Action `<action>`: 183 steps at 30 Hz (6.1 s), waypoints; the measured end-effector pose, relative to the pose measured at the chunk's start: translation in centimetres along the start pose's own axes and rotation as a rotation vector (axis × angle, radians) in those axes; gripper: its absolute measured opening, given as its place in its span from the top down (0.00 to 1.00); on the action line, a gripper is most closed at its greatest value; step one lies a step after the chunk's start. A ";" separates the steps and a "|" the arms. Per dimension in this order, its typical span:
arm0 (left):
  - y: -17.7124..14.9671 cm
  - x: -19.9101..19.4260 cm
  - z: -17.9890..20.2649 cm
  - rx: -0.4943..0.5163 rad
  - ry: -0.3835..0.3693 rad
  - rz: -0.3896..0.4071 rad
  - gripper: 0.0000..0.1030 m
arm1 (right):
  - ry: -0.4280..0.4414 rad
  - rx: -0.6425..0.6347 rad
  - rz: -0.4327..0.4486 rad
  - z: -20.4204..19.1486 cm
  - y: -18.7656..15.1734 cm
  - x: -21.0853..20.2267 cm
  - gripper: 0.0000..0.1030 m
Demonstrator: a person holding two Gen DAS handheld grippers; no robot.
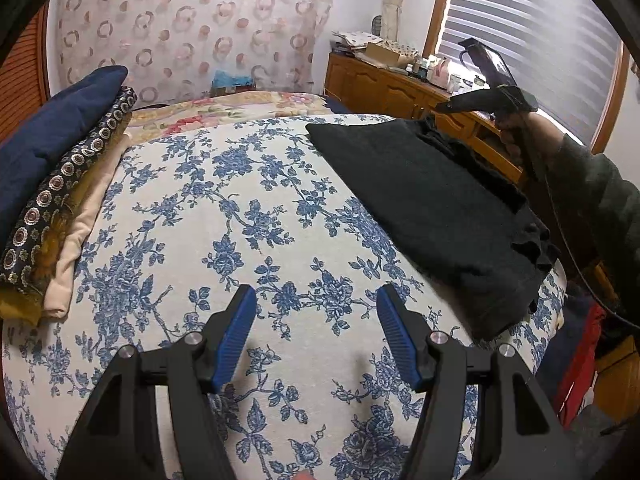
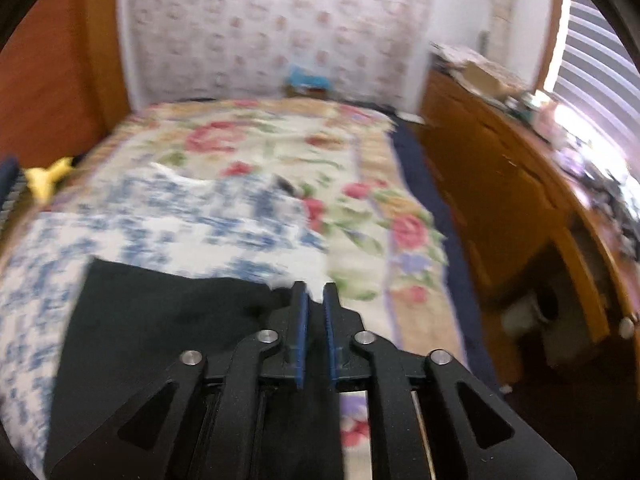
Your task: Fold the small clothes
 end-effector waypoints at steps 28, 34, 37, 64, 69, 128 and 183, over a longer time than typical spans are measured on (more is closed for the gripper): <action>0.3 1.5 4.8 0.073 -0.064 -0.027 0.40 | 0.223 -0.296 -0.032 -5.2 -22.0 -12.5 0.72; 0.4 1.6 5.6 0.086 -0.074 -0.028 0.40 | 0.189 -0.249 -0.011 -1.2 -22.8 -15.0 0.96; 0.5 1.7 6.1 0.096 -0.080 -0.029 0.40 | 0.142 -0.209 -0.020 1.0 -23.7 -15.5 0.98; 0.2 3.3 9.1 0.127 -0.116 -0.058 0.40 | 0.195 0.008 0.058 4.7 -22.7 -15.7 0.98; 0.0 3.4 9.3 0.116 -0.124 -0.060 0.40 | 0.196 0.036 0.000 5.7 -23.8 -14.9 0.98; 12.8 1.9 11.5 0.121 -0.276 0.153 0.98 | 0.291 -0.287 0.044 -2.5 -24.5 -14.0 0.32; 16.5 19.8 -2.0 -0.062 -0.105 -0.133 0.49 | 0.333 0.011 -0.090 3.0 -2.9 3.2 0.32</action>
Point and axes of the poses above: each gripper's, at about its wrist camera, not at the fingertips, and x roughly the way its jaws point, z to its right, y to its top, the point moved 3 cm from there along x, roughly the way its jaws point, and after that the axes turned 7 degrees about x, right-handed, at the moved point
